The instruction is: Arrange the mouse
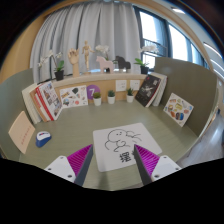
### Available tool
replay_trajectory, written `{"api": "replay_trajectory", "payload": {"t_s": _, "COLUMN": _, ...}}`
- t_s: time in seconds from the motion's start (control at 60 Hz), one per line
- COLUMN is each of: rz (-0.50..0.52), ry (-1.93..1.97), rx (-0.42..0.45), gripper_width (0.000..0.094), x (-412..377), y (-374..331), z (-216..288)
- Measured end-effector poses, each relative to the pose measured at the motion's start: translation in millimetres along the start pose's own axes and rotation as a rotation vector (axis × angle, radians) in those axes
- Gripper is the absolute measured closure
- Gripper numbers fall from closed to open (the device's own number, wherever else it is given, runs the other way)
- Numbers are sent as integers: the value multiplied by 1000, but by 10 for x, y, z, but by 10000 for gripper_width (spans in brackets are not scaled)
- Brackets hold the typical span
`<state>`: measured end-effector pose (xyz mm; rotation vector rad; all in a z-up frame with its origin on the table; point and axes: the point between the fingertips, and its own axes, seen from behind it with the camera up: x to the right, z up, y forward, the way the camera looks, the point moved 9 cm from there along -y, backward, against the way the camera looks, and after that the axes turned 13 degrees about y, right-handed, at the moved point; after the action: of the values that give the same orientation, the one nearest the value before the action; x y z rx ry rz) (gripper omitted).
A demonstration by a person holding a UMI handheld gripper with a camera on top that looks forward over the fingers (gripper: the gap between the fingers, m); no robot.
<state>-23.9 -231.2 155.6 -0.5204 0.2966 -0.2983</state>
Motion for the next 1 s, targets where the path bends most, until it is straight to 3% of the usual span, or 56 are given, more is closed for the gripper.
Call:
{"api": "replay_trajectory", "payload": {"t_s": 0.267, "rz": 138, "ry": -54, "rx": -191, "gripper_width": 125, "x": -1543, "y": 271, "z": -1012}}
{"api": "replay_trajectory", "payload": {"t_s": 0.483, "rz": 238, "ry": -101, "rx": -261, "gripper_width": 123, "x": -2635, "y": 660, "z": -1380}}
{"api": "replay_trajectory", "payload": {"t_s": 1.0, "rz": 238, "ry": -179, "rx": -297, "gripper_width": 127, "x": -3703, "y": 1664, "z": -1119}}
